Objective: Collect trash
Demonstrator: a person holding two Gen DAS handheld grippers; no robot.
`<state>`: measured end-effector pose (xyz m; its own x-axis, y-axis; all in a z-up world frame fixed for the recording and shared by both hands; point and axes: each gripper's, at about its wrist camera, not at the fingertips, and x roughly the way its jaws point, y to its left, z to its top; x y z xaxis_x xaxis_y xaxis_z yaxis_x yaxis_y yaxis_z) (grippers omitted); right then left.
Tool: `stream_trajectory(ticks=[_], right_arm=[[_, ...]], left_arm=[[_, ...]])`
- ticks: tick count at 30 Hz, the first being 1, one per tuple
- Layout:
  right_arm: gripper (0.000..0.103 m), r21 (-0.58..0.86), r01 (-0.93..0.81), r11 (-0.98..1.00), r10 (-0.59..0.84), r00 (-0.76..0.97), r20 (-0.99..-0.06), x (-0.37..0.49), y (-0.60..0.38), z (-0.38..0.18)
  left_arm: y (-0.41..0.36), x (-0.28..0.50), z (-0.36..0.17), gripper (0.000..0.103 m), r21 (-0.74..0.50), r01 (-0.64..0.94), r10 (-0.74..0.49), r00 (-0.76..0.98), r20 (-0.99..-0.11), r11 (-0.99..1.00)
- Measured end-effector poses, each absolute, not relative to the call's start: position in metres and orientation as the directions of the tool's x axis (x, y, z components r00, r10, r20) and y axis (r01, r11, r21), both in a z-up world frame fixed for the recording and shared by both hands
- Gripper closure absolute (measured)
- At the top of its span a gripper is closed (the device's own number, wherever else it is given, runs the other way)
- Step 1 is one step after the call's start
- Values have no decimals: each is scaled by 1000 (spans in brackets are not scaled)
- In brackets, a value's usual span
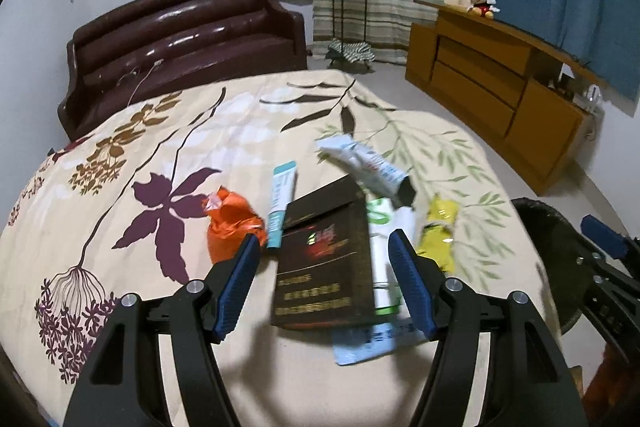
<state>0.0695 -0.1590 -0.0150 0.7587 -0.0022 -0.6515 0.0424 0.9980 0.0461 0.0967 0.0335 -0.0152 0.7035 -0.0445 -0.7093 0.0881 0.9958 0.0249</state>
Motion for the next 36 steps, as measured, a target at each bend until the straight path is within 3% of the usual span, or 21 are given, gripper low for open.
stream_trajectory(ticks=[9, 19, 24, 26, 32, 36], right_arm=[[54, 37, 21, 999, 9, 752, -659, 73, -145, -16], [54, 34, 13, 999, 13, 746, -665, 76, -139, -18], [54, 34, 13, 999, 12, 746, -666, 76, -138, -18], [54, 33, 12, 999, 13, 745, -666, 76, -138, -18], [54, 33, 4, 999, 20, 742, -670, 78, -133, -22], [54, 32, -2, 999, 23, 743, -669, 77, -130, -21]], left_arm=[[47, 106, -26, 29, -26, 100, -87, 670, -737, 995], [52, 109, -27, 28, -56, 117, -121, 671, -732, 992], [62, 108, -27, 46, -96, 129, -158, 658, -737, 987], [65, 109, -28, 46, -110, 137, -173, 657, -734, 984], [65, 103, -19, 68, -112, 184, -209, 677, -705, 976], [70, 99, -15, 73, -110, 194, -215, 690, -691, 975]])
